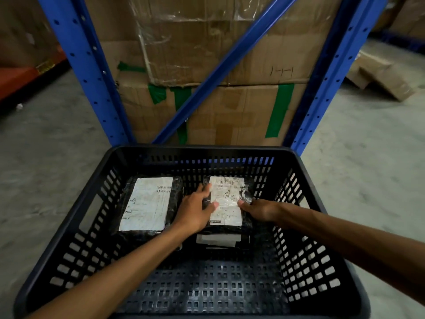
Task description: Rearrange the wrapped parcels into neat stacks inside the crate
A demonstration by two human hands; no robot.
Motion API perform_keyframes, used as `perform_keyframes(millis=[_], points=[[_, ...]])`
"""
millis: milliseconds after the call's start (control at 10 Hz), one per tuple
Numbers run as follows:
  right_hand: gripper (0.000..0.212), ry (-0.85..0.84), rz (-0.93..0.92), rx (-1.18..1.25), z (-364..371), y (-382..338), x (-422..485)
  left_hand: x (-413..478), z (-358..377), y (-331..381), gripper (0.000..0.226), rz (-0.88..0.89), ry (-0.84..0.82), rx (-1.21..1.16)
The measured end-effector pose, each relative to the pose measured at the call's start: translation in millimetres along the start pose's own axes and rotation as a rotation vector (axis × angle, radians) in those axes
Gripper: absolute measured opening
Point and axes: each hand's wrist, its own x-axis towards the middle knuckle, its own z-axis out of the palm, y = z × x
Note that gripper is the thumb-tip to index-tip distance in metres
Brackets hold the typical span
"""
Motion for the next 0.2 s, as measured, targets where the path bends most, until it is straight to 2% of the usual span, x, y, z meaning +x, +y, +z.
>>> perform_keyframes(millis=[100, 200], points=[[0.038, 0.099, -0.005, -0.093, -7.6, -0.8, 8.0, -5.9, -16.0, 1.1, 0.068, -0.026, -0.074, 0.006], [0.047, 0.276, -0.12, -0.283, -13.8, -5.5, -4.5, -19.3, -43.4, 1.4, 0.061, -0.009, 0.001, 0.054]])
